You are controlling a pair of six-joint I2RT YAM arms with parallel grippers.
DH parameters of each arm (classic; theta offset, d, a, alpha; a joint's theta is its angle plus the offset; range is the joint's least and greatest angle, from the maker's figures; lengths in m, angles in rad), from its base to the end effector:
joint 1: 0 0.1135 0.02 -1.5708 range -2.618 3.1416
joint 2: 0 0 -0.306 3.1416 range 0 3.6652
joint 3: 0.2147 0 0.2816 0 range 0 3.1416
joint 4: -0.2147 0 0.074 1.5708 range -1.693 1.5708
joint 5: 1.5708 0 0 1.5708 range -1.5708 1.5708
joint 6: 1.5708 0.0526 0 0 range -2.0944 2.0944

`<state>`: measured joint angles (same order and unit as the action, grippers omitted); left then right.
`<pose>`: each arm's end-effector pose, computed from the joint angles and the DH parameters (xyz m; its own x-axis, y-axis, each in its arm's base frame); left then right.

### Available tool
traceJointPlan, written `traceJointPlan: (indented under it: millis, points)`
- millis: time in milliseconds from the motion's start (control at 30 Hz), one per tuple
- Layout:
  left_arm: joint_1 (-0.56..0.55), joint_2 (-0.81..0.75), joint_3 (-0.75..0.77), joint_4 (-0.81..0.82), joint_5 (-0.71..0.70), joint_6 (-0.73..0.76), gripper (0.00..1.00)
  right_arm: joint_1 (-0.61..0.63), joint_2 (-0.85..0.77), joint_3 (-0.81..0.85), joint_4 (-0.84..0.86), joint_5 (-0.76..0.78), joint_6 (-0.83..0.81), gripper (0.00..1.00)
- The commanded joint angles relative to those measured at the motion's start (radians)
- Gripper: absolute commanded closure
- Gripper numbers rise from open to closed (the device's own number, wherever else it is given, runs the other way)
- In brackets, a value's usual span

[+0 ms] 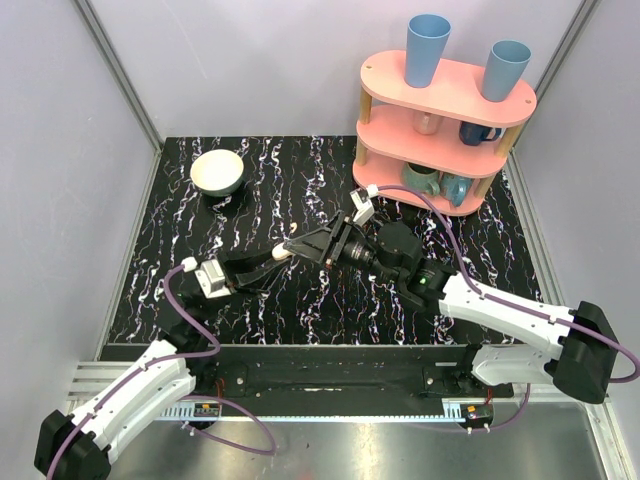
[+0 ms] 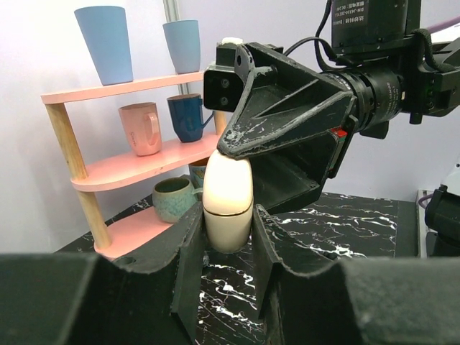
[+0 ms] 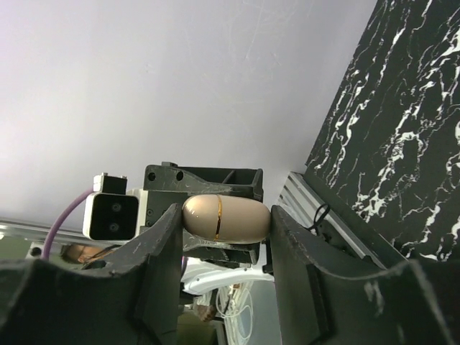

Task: Insert the wireless bluetooth earbuds into the charging case
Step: Pass from the left arm to the right, then pass from the right arm to the left

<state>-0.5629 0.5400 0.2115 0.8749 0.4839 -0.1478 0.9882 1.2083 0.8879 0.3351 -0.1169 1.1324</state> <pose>0.1056 -0.0956 0.3015 0.3156 -0.3533 -0.8807 0.8644 0.4898 0.1133 0.1697 0.2687 0.3718 -0.8056 0.4118 -0.4260 -0.3866 0.1795 0.9046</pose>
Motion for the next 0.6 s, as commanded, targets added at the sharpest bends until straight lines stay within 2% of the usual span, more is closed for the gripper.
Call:
traceJointPlan:
  millis: [0, 100, 367, 567]
  points:
    - [-0.003, 0.000, 0.011, 0.082, -0.034, -0.010, 0.68, 0.007, -0.019, -0.035, 0.102, -0.007, 0.067, 0.77]
    - [-0.003, 0.002, 0.008, 0.095, -0.034, -0.012, 0.61, 0.007, -0.012, -0.041, 0.117, -0.004, 0.087, 0.79]
    - [-0.003, 0.012, 0.003, 0.115, -0.034, -0.027, 0.60, 0.007, -0.010, -0.096, 0.226, 0.008, 0.136, 0.80]
    - [-0.003, 0.032, 0.003, 0.131, -0.025, -0.035, 0.58, 0.007, -0.019, -0.098, 0.228, 0.022, 0.151, 0.80]
